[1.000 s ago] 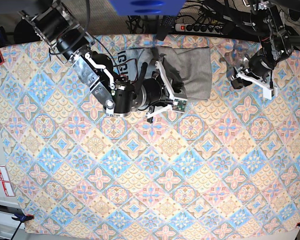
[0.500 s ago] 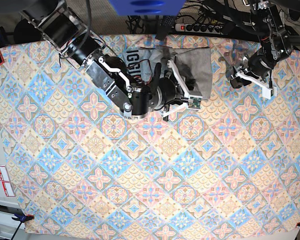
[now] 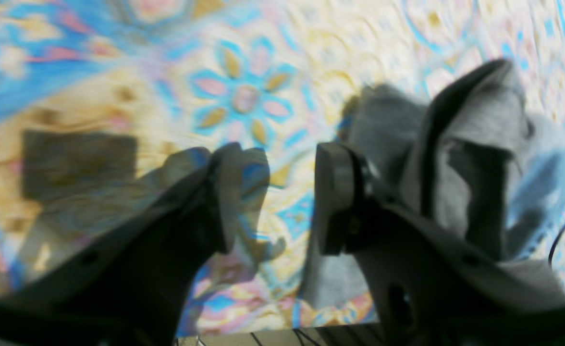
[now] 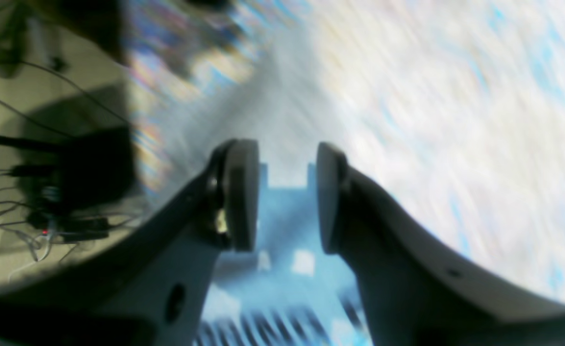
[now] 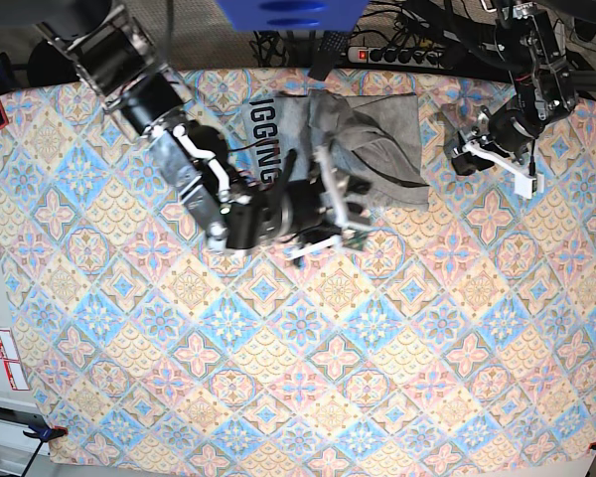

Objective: Fold the T-shirt properly
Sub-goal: 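Lift the strip end with the right gripper and fold it over the middle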

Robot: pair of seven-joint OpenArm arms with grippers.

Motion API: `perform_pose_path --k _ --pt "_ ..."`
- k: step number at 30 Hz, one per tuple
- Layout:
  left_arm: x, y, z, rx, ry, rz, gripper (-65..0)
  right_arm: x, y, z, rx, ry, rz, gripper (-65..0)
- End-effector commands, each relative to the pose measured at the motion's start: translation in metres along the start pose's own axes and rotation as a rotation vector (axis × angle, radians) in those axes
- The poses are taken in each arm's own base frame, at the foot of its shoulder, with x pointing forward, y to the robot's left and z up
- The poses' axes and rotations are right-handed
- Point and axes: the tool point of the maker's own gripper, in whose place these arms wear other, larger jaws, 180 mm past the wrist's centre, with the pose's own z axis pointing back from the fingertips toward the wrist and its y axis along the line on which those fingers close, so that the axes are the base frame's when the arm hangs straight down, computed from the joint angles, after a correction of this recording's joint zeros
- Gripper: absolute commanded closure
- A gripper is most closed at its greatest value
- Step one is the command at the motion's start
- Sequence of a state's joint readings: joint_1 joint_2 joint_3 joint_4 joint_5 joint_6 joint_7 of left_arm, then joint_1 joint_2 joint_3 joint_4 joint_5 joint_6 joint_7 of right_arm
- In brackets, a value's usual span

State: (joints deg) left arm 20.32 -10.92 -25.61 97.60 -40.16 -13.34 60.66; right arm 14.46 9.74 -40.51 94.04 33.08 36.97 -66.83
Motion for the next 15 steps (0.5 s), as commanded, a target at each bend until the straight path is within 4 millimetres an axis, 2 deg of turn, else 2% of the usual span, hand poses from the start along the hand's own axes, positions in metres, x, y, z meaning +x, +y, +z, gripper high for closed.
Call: perform_pose_path --k 1,4,7,10,15 --pt "0.009 0.0 0.004 -0.005 -0.026 -0.012 -23.3 0.008 -0.011 0.01 -0.025 -0.037 0.006 -20.3" --pt "0.008 0.0 0.004 -0.005 -0.025 -0.013 -23.3 -0.014 -0.02 0.018 -0.047 0.014 -0.01 -20.3" --pt "0.002 0.002 0.005 0.002 -0.013 -0.011 -23.3 -0.03 -0.012 0.016 -0.032 0.042 -0.03 -20.1" --pt "0.002 0.004 0.006 0.004 -0.013 -0.011 -23.3 -0.037 -0.004 0.012 -0.014 0.051 -0.047 -16.3" --pt "0.001 0.005 0.008 0.007 -0.016 -0.01 -23.2 -0.037 0.006 0.006 0.011 0.057 -0.033 -8.9"
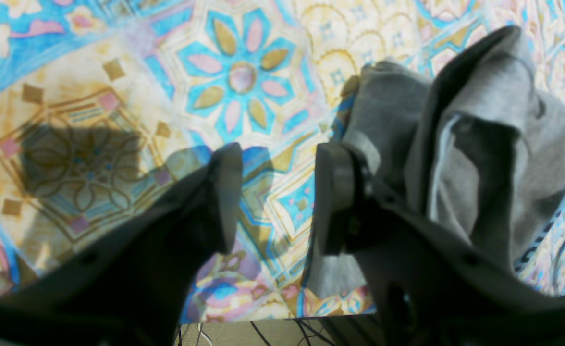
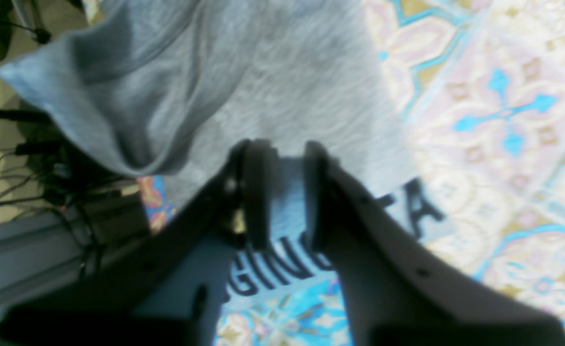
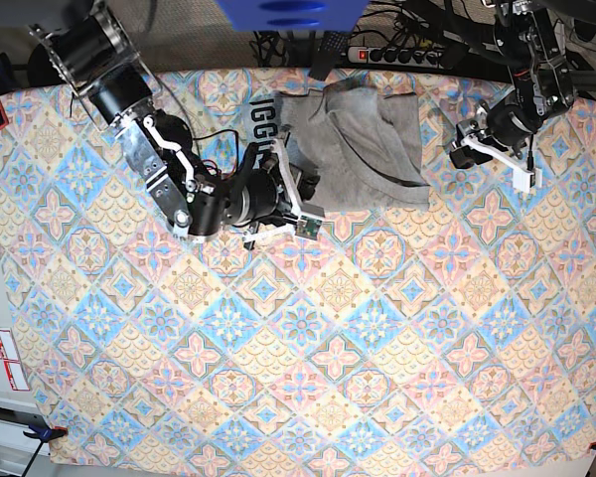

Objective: Fold the T-shirt properly
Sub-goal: 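Lift the strip end with the right gripper and fold it over the middle, then grasp the folded bundle edge with the left gripper and fold it inward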

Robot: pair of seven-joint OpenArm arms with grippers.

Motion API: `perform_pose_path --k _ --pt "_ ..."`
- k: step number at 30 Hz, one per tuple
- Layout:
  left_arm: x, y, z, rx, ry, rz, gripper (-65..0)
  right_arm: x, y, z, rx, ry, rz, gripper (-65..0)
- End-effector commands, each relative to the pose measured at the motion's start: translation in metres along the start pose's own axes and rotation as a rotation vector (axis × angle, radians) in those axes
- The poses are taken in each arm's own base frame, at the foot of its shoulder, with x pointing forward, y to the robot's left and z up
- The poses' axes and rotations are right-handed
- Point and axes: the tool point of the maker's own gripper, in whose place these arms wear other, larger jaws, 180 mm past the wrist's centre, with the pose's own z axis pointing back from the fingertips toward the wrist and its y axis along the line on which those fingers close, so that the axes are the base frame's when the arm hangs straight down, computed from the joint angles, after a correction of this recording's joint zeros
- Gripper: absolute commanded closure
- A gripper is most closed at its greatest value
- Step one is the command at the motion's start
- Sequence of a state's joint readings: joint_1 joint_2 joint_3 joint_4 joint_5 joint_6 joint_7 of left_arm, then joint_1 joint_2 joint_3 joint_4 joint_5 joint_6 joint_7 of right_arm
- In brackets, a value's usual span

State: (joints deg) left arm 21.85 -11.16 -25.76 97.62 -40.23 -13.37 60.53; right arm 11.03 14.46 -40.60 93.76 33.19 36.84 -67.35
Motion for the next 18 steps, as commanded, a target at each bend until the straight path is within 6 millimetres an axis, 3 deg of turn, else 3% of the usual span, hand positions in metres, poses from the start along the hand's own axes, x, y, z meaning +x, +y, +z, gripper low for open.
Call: perform_pose_path --k 1,5,8,13,18 --pt "0.01 -0.002 0.005 -0.011 -0.034 -0.011 -23.2 0.014 0.004 0.002 0.012 -0.038 0.029 -8.8" --pt "0.007 -0.004 0.005 -0.019 -0.025 -0.016 -23.3 0.01 0.031 -0.013 0.084 0.0 0.085 -9.1" --pt "0.003 -0.017 0.006 -0.048 -0.016 -0.06 -23.3 0.01 0.042 -0.019 0.112 0.015 0.117 -9.1" --pt "-0.005 -0.059 0.023 -0.127 0.005 -0.256 -22.7 0.028 0.023 -0.012 0.059 -0.022 0.157 -9.1" --pt "-0.029 -0.076 0.022 -0.182 0.098 -0.37 -22.6 0.036 -0.003 -0.006 -0.041 -0.054 0.176 -9.1"
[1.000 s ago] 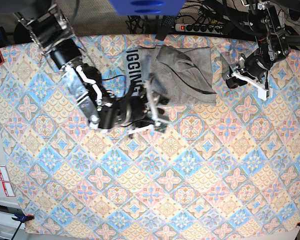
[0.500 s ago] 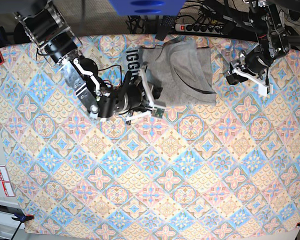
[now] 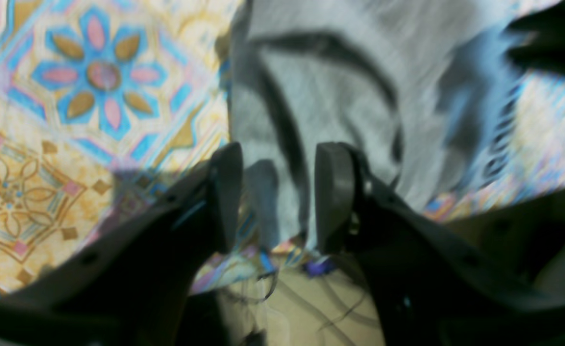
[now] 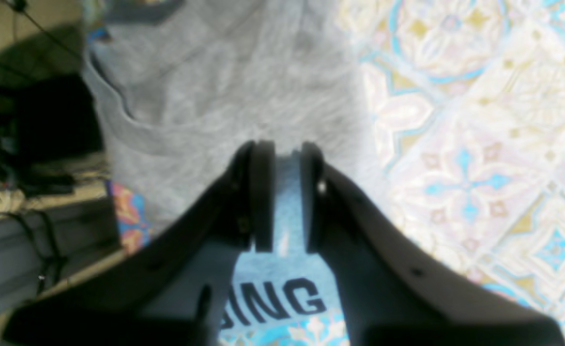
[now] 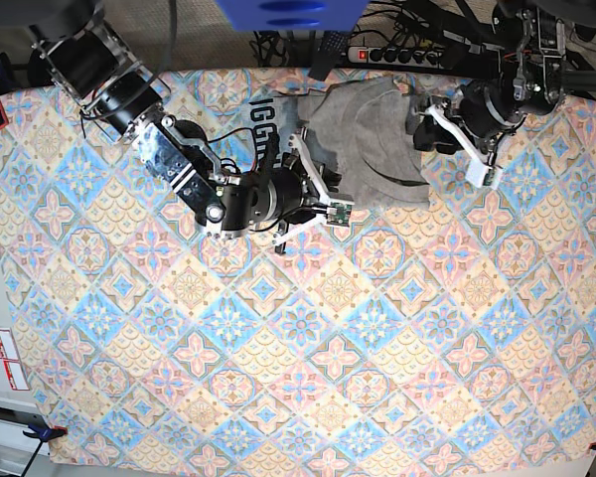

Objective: Fold the T-shirt properly
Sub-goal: 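Grasp the folded bundle edge with the left gripper and fold it inward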

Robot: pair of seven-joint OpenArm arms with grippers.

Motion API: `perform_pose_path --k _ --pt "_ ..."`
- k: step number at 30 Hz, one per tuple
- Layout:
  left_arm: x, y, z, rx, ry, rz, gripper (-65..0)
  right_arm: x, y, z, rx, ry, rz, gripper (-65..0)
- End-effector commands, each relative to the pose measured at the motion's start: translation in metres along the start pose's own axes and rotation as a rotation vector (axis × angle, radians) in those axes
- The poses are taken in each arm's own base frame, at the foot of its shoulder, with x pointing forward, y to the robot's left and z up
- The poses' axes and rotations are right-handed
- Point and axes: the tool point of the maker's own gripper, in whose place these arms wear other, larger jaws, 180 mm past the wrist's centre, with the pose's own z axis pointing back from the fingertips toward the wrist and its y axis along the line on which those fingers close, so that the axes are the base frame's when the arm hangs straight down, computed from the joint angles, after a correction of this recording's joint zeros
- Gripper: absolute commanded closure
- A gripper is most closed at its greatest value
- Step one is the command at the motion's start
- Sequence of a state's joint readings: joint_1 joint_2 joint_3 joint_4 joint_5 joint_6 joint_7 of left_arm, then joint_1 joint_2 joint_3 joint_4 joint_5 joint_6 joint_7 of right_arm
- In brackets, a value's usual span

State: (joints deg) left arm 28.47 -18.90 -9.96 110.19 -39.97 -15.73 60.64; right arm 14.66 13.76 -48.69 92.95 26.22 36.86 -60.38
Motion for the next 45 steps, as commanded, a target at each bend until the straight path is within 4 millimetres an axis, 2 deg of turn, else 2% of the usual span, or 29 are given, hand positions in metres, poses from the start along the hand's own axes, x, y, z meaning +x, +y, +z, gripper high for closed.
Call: perform_pose_path --k 1,3,7,15,22,30,33,39,41,45 --pt "0.005 -0.007 0.002 -0.024 -0.021 -0.012 -22.6 0.008 -0.015 0.007 -0.037 -0.029 0.006 -9.1" --pt "0.004 -0.005 0.002 -0.019 -0.019 -0.009 -22.0 0.0 -0.022 0.007 -0.054 -0.008 -0.011 -9.5" --pt "0.007 0.016 0.005 0.057 -0.028 -0.006 -18.7 -0.001 -0.023 0.007 -0.057 -0.006 -0.018 -11.7" --pt "0.002 0.026 -0.017 0.138 -0.004 0.0 -19.0 -0.002 -0.022 0.007 -0.055 -0.004 -0.02 -12.4" --pt "-0.007 0.015 -0.052 0.09 0.076 -0.026 -19.0 -0.002 -0.022 0.007 -0.054 -0.006 -0.019 -12.4" --pt "-0.009 0.0 -0.07 0.039 0.115 -0.042 -18.2 -0.002 -0.022 0.007 -0.054 -0.006 -0.019 -12.4" --pt "-0.008 -0.001 -0.07 0.036 0.111 -0.044 -16.4 -0.002 -0.022 0.007 -0.054 -0.006 -0.019 -12.4" --pt "0.013 -0.008 -0.059 0.033 0.047 -0.085 0.0 -0.002 -0.022 0.007 -0.054 -0.006 -0.019 -12.4" --pt "0.016 -0.006 -0.056 0.042 0.036 -0.087 0.0 -0.002 -0.022 0.007 -0.054 -0.006 -0.019 -12.4" --pt "0.026 0.013 -0.049 0.088 0.003 -0.051 0.0 -0.001 -0.022 0.007 -0.056 -0.006 -0.018 -12.4"
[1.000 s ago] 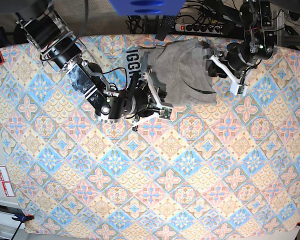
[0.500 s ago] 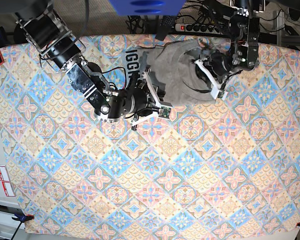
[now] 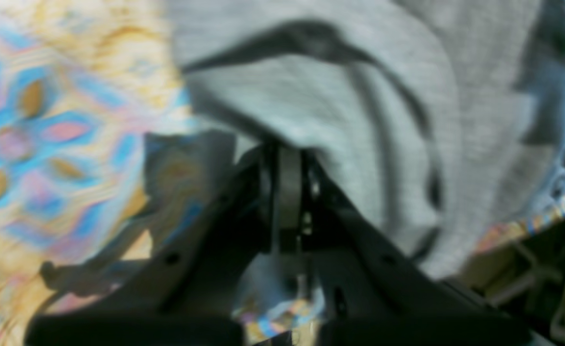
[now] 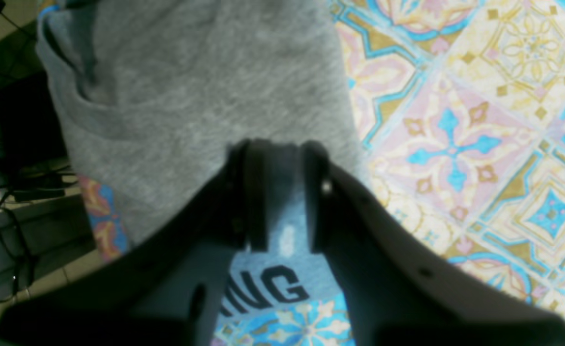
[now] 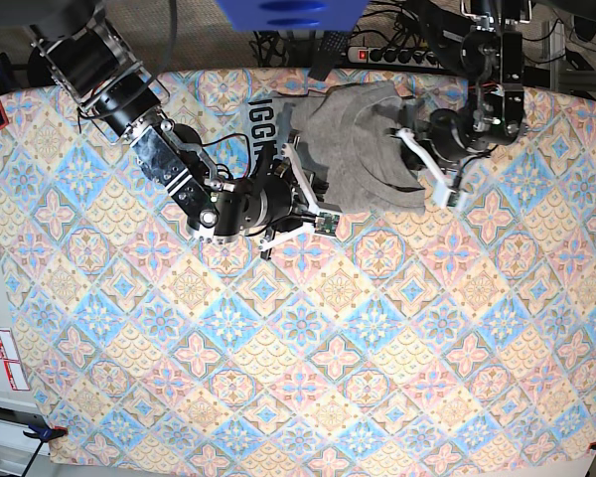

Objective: Fold the T-shirt properly
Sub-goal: 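Grasp the folded bundle edge with the left gripper and fold it inward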

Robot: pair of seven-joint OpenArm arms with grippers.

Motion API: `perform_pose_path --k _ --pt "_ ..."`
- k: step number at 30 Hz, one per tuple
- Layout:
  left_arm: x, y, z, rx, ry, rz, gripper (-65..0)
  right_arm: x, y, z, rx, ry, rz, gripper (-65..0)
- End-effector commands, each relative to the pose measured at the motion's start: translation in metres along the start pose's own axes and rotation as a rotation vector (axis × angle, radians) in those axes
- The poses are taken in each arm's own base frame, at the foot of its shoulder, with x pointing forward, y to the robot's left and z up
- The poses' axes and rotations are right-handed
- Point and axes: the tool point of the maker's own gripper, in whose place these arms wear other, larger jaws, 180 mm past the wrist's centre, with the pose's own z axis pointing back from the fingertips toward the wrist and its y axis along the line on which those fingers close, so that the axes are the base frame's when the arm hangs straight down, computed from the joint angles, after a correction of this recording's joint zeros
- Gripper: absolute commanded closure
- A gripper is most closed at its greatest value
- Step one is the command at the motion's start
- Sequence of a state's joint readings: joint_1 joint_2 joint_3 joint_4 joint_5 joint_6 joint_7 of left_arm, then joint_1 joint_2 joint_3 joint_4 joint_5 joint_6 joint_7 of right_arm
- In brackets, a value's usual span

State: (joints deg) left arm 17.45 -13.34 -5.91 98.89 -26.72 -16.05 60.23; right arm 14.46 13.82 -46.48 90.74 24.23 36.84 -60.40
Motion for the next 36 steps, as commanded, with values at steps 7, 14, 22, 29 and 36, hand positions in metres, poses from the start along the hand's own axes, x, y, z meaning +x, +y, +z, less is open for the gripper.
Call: perform_pose_path --k 7,14,22,29,36 --pt "0.024 0.036 0.019 0.079 -0.091 0.054 0.0 0.015 -0.007 0.007 -0.016 -0.046 0.017 -12.4" --pt "0.02 0.008 0.009 -0.007 -0.065 0.037 0.0 0.013 -0.008 0.006 -0.016 -0.041 0.014 -12.4" --pt "-0.003 -0.005 0.004 -0.037 -0.009 0.033 -22.9 0.014 -0.007 0.007 -0.016 -0.044 0.016 -12.4" --pt "-0.01 -0.006 0.004 -0.038 0.006 0.037 -30.0 0.014 -0.007 0.007 -0.016 -0.044 0.016 -12.4" --pt "-0.03 -0.034 -0.014 -0.115 0.079 0.008 -30.0 0.014 -0.007 0.007 -0.016 -0.044 0.016 -12.4"
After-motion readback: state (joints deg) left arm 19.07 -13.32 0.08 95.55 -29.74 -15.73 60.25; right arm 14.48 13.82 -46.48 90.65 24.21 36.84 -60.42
